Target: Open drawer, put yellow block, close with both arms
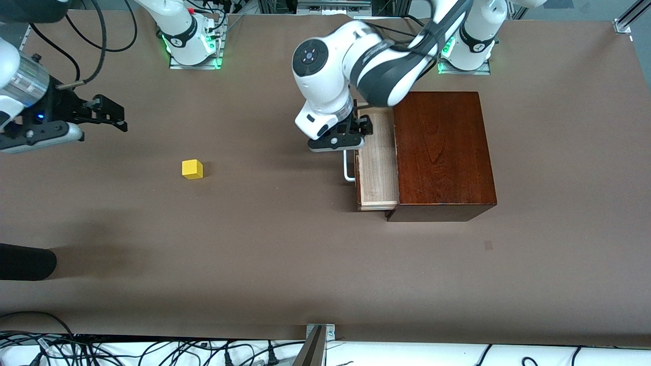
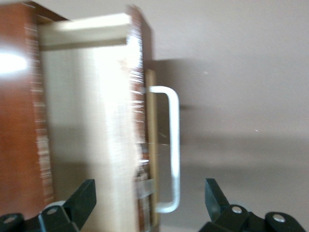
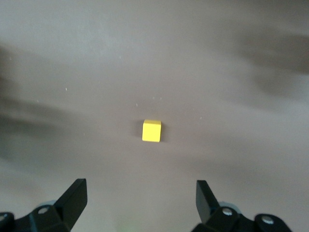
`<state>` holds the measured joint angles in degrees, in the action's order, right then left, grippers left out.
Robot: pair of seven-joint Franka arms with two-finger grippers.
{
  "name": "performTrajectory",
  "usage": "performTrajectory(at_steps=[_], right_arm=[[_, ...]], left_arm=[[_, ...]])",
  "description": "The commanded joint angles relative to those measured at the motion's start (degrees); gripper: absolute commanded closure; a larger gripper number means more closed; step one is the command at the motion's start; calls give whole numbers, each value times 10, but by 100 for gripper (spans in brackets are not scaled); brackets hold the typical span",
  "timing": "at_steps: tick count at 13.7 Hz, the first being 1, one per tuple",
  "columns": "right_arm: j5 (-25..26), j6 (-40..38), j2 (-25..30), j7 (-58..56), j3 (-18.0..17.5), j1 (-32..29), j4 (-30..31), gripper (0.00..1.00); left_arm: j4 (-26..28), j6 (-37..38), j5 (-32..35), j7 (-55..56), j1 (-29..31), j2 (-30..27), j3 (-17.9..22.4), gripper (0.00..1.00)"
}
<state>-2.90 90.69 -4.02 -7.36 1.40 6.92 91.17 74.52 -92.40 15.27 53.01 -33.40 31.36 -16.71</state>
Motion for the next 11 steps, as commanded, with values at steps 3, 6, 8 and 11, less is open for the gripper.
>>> performTrajectory(at_steps=[3, 6, 8, 11], right_arm=[[-5, 103, -5, 3, -3, 0, 117, 0], [-5, 132, -41, 17, -4, 0, 145, 0], [-8, 145, -65, 17, -3, 0, 147, 0], [-15, 255, -72, 18, -5, 0, 228, 0]], left_arm=[[2, 96, 0, -108, 92, -81, -1, 0], [0, 101, -1, -225, 164, -109, -4, 0], [-3, 112, -17, -291, 212, -124, -4, 0], [-22, 130, -64, -398, 283, -137, 4, 0]])
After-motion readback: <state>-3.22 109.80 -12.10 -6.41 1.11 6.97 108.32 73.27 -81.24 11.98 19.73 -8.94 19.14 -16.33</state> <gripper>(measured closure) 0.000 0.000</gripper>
